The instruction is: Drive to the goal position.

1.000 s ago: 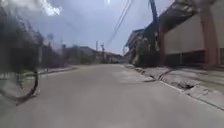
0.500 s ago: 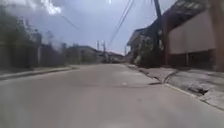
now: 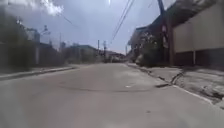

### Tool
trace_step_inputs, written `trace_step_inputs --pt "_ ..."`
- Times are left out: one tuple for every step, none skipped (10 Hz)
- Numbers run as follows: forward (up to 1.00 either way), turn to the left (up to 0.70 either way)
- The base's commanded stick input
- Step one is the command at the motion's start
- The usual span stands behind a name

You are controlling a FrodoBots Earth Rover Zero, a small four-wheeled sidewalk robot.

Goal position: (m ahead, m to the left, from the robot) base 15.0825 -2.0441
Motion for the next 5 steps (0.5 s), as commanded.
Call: trace_step_inputs --pt "0.7 -0.35" --pt "0.7 -0.35" --pt "0.7 -0.35" --pt "0.7 -0.35" --pt "0.7 -0.35"
